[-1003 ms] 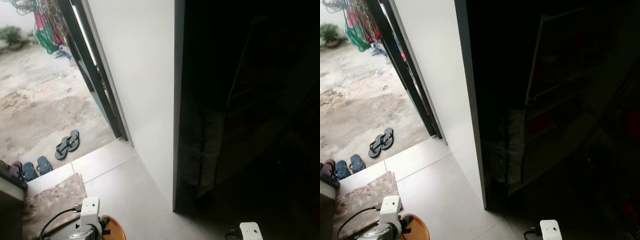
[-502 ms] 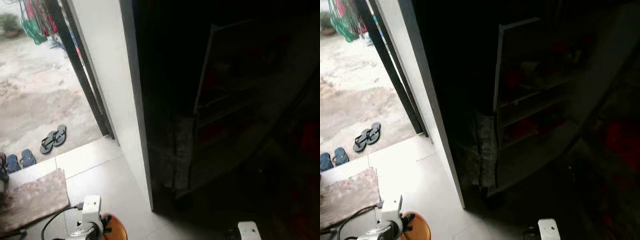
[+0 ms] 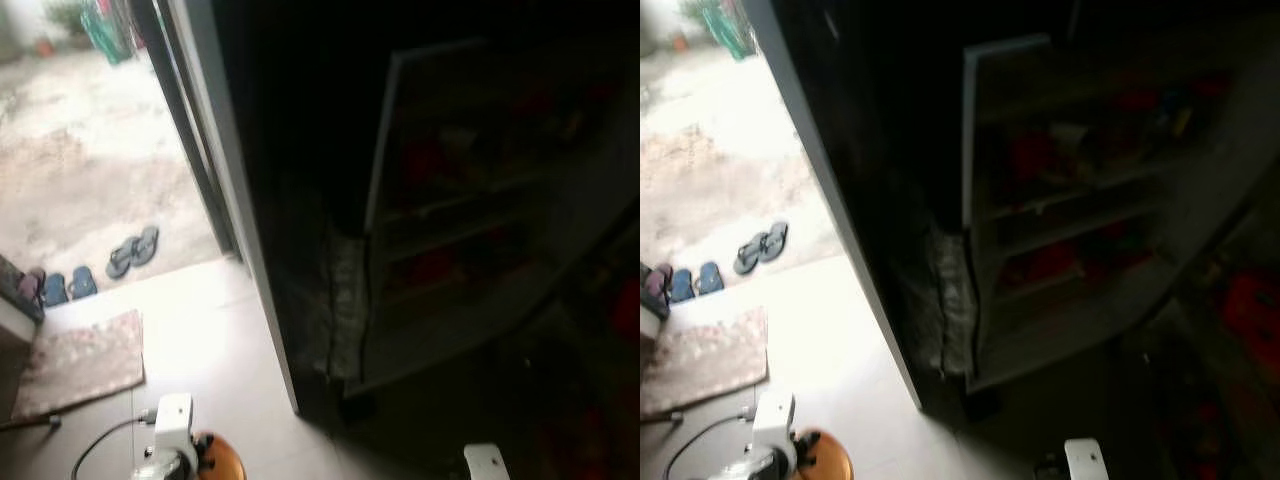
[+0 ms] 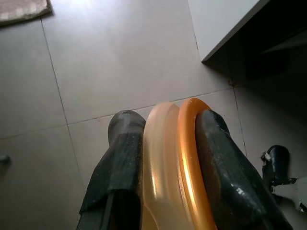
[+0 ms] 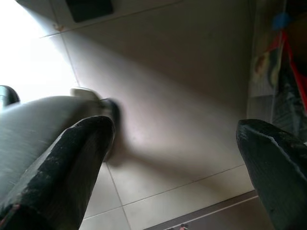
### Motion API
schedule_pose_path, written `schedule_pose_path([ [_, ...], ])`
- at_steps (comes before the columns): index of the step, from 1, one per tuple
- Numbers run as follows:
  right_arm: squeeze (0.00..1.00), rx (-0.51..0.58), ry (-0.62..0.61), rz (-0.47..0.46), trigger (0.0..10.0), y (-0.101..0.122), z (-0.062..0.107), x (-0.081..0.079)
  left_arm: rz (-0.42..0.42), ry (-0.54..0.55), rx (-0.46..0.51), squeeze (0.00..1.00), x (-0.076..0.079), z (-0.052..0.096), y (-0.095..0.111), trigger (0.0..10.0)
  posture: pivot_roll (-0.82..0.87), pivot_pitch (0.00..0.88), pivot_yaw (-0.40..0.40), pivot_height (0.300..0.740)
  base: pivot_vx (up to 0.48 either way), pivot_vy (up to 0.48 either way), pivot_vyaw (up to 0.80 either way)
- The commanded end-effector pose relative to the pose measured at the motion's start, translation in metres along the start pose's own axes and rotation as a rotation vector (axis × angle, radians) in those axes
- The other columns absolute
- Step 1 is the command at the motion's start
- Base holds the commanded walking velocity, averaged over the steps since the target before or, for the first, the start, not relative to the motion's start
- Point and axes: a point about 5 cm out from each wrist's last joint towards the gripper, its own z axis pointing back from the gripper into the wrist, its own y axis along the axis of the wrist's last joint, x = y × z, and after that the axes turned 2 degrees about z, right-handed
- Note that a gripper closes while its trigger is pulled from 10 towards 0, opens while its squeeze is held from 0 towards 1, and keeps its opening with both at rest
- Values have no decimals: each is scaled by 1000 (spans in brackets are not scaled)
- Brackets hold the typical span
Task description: Restocking fridge
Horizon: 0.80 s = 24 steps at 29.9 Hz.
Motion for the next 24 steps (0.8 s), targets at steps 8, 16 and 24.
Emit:
schedule_pose_path([
  [8, 0, -19, -18, -5, 10000, -7, 1, 3, -2, -6, -56, 0, 2, 1, -14, 10000, -17, 90, 33, 740, 0, -276, 752],
  [16, 0, -21, -13, -4, 10000, -7, 1, 3, -2, -6, -56, 0, 2, 1, -14, 10000, -17, 86, 29, 740, 0, -268, 0],
  [24, 0, -25, -20, -1, 10000, -7, 1, 4, -5, 1, -58, 0, 2, 1, -14, 10000, -29, 84, 29, 740, 0, -126, 0],
])
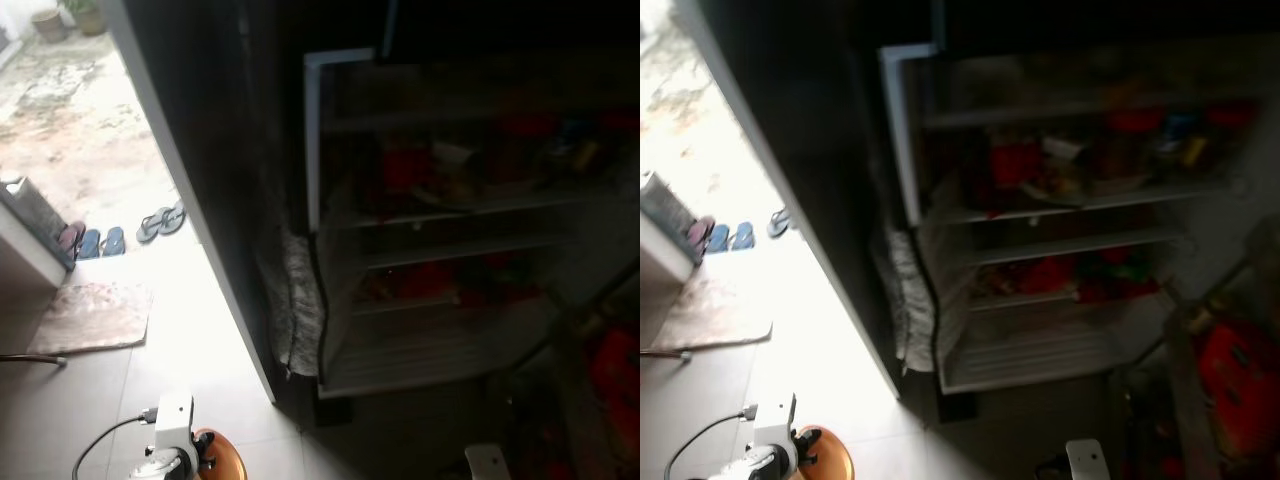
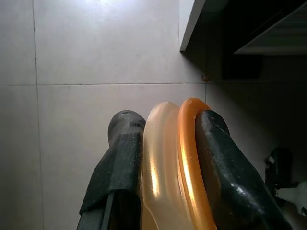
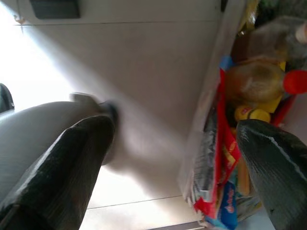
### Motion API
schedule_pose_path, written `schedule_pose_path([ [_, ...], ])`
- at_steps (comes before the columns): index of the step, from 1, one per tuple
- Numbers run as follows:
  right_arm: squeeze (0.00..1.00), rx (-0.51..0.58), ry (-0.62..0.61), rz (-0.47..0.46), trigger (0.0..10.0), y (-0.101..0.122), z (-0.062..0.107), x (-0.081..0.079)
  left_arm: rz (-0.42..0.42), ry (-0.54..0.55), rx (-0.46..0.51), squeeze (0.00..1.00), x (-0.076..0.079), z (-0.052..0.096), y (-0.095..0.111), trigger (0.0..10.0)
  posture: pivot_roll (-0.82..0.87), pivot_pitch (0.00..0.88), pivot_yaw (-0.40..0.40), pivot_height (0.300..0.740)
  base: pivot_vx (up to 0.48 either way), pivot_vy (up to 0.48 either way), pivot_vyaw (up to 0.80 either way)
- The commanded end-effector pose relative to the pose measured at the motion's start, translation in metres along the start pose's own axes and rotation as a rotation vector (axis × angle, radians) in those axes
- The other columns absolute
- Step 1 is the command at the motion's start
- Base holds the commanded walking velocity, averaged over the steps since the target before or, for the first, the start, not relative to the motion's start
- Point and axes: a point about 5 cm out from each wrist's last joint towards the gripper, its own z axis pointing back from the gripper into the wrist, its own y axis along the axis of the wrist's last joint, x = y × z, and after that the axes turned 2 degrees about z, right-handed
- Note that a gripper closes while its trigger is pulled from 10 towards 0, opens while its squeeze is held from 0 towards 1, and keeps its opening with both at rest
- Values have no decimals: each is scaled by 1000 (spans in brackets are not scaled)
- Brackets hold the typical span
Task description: Restocking fridge
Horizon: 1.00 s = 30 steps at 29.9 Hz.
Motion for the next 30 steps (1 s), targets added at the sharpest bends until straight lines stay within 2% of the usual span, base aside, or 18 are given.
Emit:
schedule_pose_path([
  [1, 0, -27, -6, -3, 10000, -8, 1, 2, -6, 0, -66, 0, 1, 2, -17, 10000, -29, 84, 29, 740, 0, 0, 0],
  [6, 0, -28, -19, -1, 10000, -8, 1, 3, -5, 0, -65, 0, 0, 2, -17, 10000, -28, 80, 30, 740, 0, 0, 0],
  [30, 0, -81, -250, 55, 10000, -13, 3, 10, -2, -3, -61, 0, -1, 3, -19, 10000, -37, 52, 39, 740, 0, 0, 0],
])
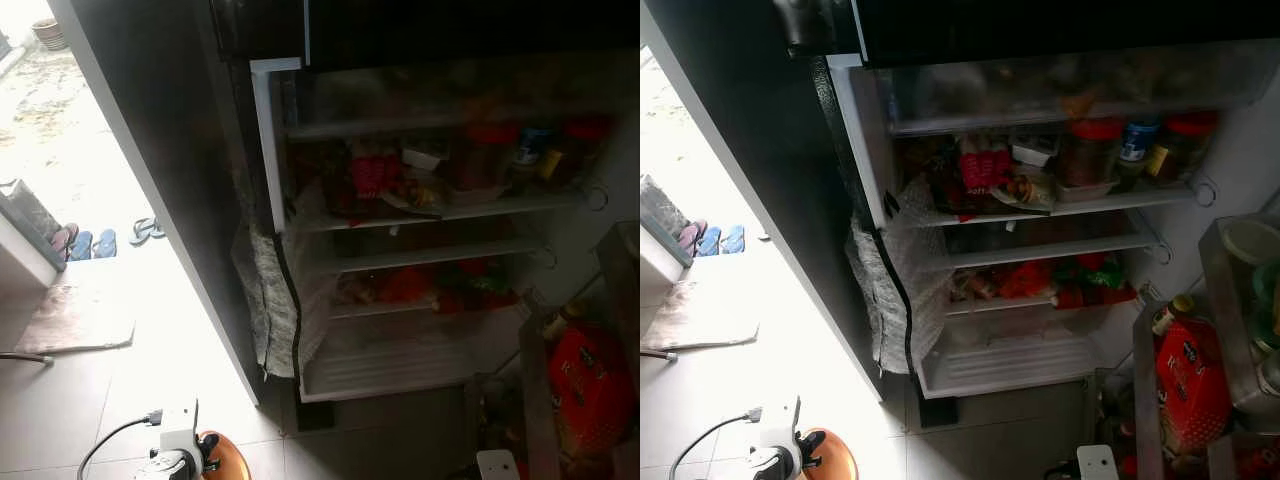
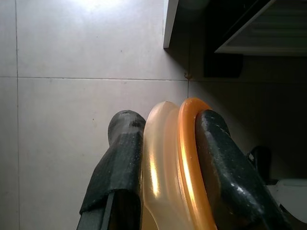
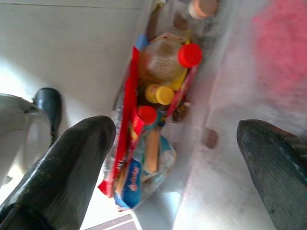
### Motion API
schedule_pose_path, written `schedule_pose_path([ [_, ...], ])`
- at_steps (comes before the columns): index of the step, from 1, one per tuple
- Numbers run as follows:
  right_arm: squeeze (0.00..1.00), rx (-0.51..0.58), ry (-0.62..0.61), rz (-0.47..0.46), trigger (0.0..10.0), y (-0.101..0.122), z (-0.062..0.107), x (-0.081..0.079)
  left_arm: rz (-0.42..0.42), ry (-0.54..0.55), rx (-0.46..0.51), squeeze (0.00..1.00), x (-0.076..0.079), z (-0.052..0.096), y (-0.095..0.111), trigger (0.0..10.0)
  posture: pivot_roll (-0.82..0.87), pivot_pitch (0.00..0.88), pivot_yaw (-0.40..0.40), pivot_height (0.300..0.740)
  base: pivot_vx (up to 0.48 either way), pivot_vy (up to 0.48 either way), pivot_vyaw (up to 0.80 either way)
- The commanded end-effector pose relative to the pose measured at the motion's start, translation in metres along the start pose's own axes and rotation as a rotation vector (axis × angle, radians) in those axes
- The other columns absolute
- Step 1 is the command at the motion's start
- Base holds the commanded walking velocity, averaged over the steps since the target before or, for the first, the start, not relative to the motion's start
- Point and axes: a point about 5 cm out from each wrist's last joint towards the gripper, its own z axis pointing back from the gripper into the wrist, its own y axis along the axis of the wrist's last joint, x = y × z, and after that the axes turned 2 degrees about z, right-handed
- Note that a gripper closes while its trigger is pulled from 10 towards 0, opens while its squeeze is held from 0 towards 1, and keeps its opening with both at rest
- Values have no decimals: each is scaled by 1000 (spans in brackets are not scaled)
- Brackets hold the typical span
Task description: Restocking fridge
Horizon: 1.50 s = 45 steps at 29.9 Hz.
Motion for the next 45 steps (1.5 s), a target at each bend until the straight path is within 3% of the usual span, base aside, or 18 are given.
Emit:
schedule_pose_path([
  [1, 0, -16, -8, 15, 10000, -5, 1, -1, -6, 11, -52, 0, -6, 3, -14, 10000, -37, 52, 39, 740, 0, 0, 0],
  [40, 0, -45, -88, -12, 10000, -6, 2, 1, -2, 4, -50, 0, -6, 2, -12, 10000, -39, 74, 43, 740, 0, 0, 0],
  [43, 0, -73, -162, -7, 10000, -32, -5, 65, -4, 3, -50, 0, -6, 2, -12, 10000, -38, 73, 43, 740, 0, 0, 0],
  [45, 0, -75, -168, -2, 10000, -34, -5, 70, -3, 3, -49, 0, -6, 2, -12, 10000, -38, 73, 44, 740, 0, 0, 0],
])
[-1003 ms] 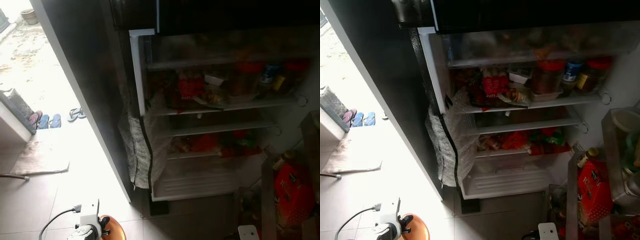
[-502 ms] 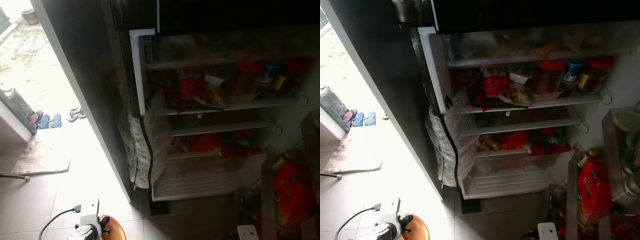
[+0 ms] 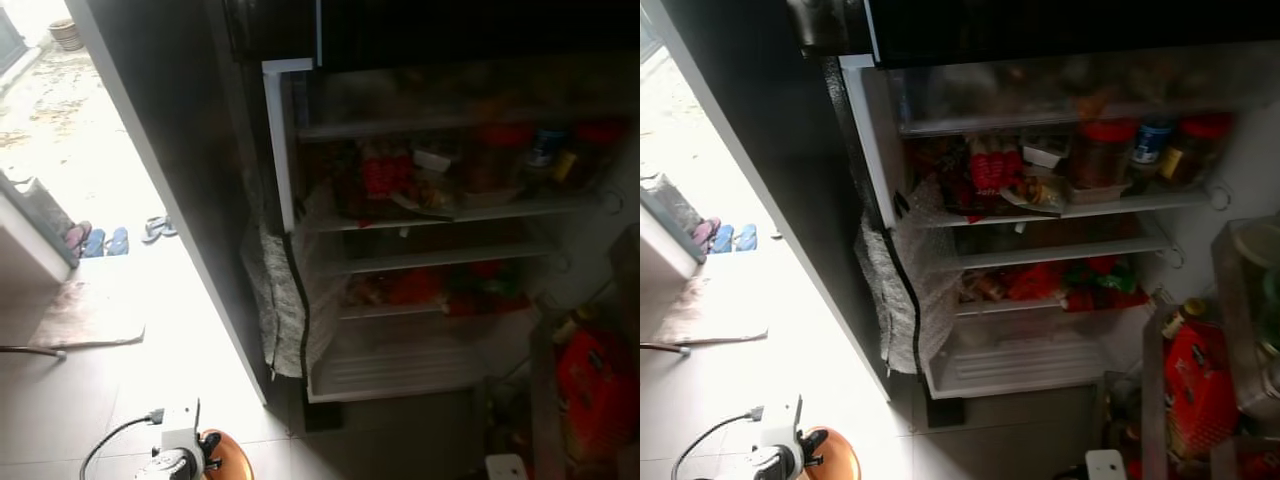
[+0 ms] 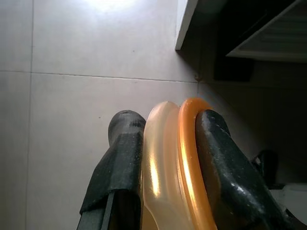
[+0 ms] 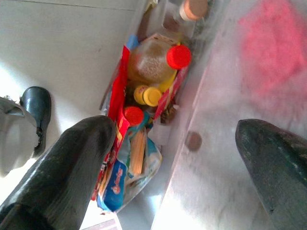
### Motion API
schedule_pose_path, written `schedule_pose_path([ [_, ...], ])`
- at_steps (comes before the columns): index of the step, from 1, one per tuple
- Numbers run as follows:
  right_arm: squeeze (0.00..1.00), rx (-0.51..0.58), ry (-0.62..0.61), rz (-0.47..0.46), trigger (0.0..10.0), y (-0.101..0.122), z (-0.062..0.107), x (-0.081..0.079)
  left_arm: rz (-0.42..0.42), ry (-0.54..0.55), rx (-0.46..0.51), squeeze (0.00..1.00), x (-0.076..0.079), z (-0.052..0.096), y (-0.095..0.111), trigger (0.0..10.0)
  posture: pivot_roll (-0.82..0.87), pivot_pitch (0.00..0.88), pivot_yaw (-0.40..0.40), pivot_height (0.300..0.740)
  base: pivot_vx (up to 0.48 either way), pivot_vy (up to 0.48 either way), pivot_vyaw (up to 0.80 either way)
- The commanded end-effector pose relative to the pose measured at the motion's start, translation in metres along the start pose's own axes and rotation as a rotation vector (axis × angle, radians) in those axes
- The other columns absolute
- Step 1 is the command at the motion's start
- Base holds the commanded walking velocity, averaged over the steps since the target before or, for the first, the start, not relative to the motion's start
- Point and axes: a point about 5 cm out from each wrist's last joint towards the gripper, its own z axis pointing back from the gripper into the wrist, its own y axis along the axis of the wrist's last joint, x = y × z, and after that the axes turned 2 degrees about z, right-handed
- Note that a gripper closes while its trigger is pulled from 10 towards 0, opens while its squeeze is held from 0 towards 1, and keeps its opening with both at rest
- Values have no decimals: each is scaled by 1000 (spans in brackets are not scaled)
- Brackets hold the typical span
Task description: Restocking fridge
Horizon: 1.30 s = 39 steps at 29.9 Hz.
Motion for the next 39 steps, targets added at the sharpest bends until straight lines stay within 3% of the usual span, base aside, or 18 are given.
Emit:
schedule_pose_path([
  [1, 0, -57, -117, -28, 10000, -18, -4, 41, -7, 18, -51, 0, -7, 2, -12, 10000, -38, 73, 45, 740, 0, 0, 0],
  [6, 0, -66, -140, -42, 10000, -22, -4, 49, -9, 19, -51, 0, -7, 2, -12, 10000, -39, 72, 46, 740, 0, 0, 0],
  [13, 0, -59, -127, -46, 10000, -20, -4, 45, -10, 18, -50, 0, -7, 2, -11, 10000, -38, 70, 48, 740, 0, 0, 0],
  [17, 0, -44, -67, -73, 10000, -14, -3, 29, -12, 17, -49, 0, -7, 2, -11, 10000, -35, 69, 49, 740, 0, 0, 0],
  [18, 0, -22, 11, -111, 10000, -8, -2, 15, -16, 17, -49, 0, -7, 2, -11, 10000, -35, 69, 48, 740, 0, 0, 0],
  [19, 0, -22, 11, -111, 10000, -8, -2, 15, -16, 17, -49, 0, -7, 2, -11, 10000, -35, 69, 48, 740, 0, 0, 0],
  [20, 0, 1, 85, -143, 10000, -2, -1, 2, -20, 18, -50, 0, -7, 2, -11, 10000, -34, 71, 49, 740, 0, 0, 0],
  [25, 0, 43, 236, -200, 10000, 9, 4, -22, -37, 22, -53, 0, -8, 2, -11, 10000, -33, 73, 48, 740, 0, 0, 0],
  [28, 0, 36, 318, -282, 10000, 12, 7, -35, -45, 23, -54, 0, -8, 2, -11, 10000, -34, 74, 47, 740, 0, 0, 0],
  [32, 0, 26, 359, -279, 10000, 10, 9, -41, -50, 23, -55, 0, -8, 2, -11, 10000, -33, 73, 45, 740, 0, 0, 0],
  [39, 0, -19, 359, -286, 10000, -13, 12, -42, -64, 25, -57, 0, -8, 2, -11, 10000, -31, 67, 47, 740, 0, 0, 0],
])
